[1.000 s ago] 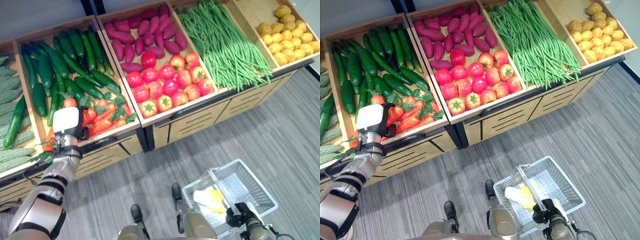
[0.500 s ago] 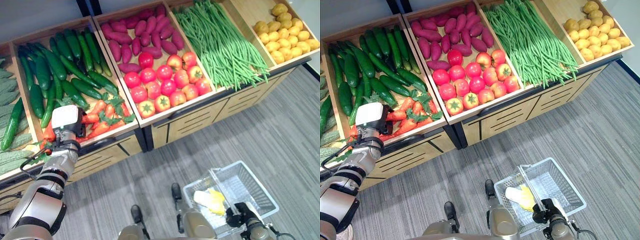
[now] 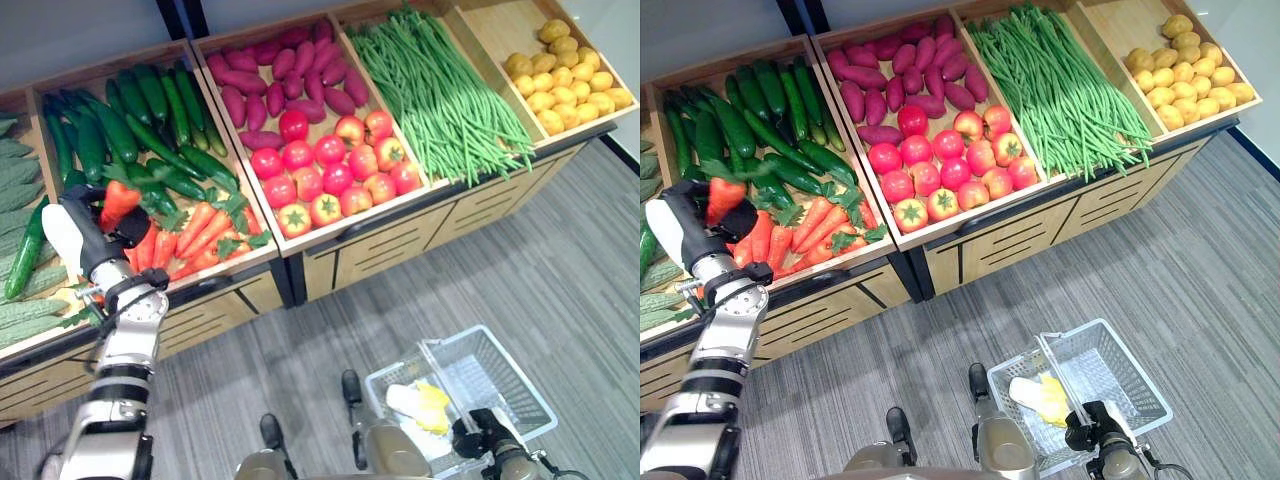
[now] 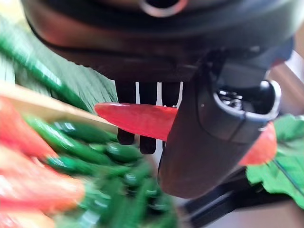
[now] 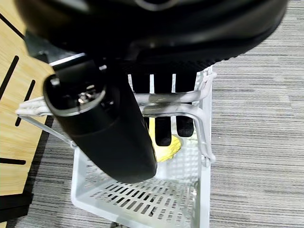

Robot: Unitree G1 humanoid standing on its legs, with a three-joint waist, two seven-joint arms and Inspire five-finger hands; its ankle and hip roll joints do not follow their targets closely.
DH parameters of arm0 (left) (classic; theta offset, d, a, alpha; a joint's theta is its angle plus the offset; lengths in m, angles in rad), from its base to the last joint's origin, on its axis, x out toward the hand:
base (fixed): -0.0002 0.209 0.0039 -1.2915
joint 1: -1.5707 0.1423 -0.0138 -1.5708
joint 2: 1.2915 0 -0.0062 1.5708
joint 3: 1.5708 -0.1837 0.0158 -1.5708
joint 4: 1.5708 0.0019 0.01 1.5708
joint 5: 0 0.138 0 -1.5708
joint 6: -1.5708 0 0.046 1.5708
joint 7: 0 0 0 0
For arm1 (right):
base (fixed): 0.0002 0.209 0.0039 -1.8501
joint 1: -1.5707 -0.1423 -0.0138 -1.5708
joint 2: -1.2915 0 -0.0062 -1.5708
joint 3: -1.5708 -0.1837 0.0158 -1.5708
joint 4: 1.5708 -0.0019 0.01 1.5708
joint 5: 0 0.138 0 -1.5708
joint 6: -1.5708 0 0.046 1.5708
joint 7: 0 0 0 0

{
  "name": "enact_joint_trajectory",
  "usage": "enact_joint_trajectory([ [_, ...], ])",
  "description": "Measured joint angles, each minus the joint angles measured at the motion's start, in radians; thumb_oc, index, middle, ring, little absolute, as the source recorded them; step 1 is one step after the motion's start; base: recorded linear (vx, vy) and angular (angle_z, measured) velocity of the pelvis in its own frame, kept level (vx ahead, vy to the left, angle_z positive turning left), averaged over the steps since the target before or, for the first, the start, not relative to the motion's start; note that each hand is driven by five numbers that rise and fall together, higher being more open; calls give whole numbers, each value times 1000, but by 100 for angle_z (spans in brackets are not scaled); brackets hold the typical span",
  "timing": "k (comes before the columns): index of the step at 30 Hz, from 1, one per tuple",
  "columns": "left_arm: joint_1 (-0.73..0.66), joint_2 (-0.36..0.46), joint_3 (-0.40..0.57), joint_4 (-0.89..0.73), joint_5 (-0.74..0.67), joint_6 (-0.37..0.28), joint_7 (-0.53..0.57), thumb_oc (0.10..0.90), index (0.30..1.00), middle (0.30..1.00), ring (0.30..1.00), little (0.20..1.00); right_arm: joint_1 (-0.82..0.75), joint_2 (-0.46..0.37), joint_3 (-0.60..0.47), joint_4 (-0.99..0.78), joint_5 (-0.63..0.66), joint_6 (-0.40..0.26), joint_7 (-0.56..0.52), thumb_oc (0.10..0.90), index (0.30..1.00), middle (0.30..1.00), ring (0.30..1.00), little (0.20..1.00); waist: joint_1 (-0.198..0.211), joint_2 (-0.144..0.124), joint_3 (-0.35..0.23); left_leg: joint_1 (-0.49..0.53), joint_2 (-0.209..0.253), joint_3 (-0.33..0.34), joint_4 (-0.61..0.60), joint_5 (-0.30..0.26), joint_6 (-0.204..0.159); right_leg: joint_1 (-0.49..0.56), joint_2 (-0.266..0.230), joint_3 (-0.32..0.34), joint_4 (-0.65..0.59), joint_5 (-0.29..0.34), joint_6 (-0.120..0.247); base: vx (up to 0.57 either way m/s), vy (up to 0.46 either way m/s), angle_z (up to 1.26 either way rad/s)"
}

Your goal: Get the vegetables into the basket

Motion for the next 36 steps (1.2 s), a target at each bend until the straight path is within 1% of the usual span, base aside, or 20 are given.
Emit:
enact_joint_trajectory([
  [3, 34, -8, -13, -17, -139, -54, -96, 400, 300, 300, 300, 300, 1, 1, -1, 0, 0, 1, 1, 400, 300, 300, 300, 300, -2, 0, 0, 10, 0, 0, 0, 0, 0, 10, 0, -1, 0, -1, 1, 0, 0, 0],
  [6, 82, -13, -21, -28, -257, -78, -200, 400, 300, 300, 300, 300, 6, 2, -11, -4, 0, 2, 2, 400, 300, 300, 300, 300, -4, 1, -1, 13, -1, 0, 0, -1, 1, 14, -1, -1, 0, -2, 2, 0, 0, 0],
  [8, 123, -13, -46, -34, -326, -83, -266, 400, 300, 300, 300, 300, 13, 3, -19, -8, 0, 4, 6, 400, 300, 300, 300, 300, -1, 1, -1, 15, -1, 0, 0, -1, 1, 16, -1, -1, 0, -2, 2, 0, 0, 0],
  [10, 163, -13, -67, -34, -359, -82, -322, 400, 300, 300, 300, 300, 17, 3, -19, -8, 0, 5, 10, 400, 300, 300, 300, 300, -1, 1, -1, 18, -1, 0, 0, -1, 1, 18, -1, -1, 0, -2, 2, 0, 0, 0],
  [14, 231, -12, -104, -34, -360, -80, -392, 400, 300, 300, 300, 300, 23, 3, -24, 1, 0, 5, 23, 400, 300, 300, 300, 300, 0, 2, -1, 28, -1, 0, -4, -1, 1, 27, -1, 1, 0, -4, 1, 0, 0, 0],
  [17, 235, -12, -104, -34, -360, -78, -400, 400, 300, 300, 300, 300, 24, 3, -26, 3, 1, 5, 27, 400, 300, 300, 300, 300, 2, 4, -3, 28, -1, 0, -4, -1, 1, 27, -1, 2, 0, -3, 1, 0, 0, 0],
  [21, 235, -12, -104, -34, -357, -78, -399, 400, 300, 300, 300, 300, 27, 1, -44, 6, 1, 6, 31, 400, 300, 300, 300, 300, 0, 20, -11, 28, -2, 2, -4, -1, 2, 26, -1, 4, 0, -3, 1, 0, 0, 0],
  [26, 230, -11, -104, -25, -336, -76, -395, 400, 300, 300, 300, 300, 27, 1, -44, 6, 1, 6, 31, 400, 300, 300, 300, 300, -1, 29, -19, 30, -2, 5, -4, -1, 2, 27, 0, 8, 0, -2, 1, 0, 0, 0],
  [31, 226, 1, -105, -25, -283, -73, -391, 400, 300, 300, 300, 300, 29, 0, -43, 6, 1, 6, 34, 400, 300, 300, 300, 300, -1, 28, -20, 32, -3, 10, -4, -1, 2, 27, 0, 13, 0, -1, 2, 2, 3, -2],
  [36, 174, 11, -104, -25, -261, -71, -344, 400, 300, 300, 300, 300, 36, -2, -40, 6, 1, 6, 37, 400, 300, 300, 300, 300, -2, 26, -22, 32, -3, 10, -4, -1, 2, 27, 0, 13, 0, 0, 2, 0, 0, 0],
])
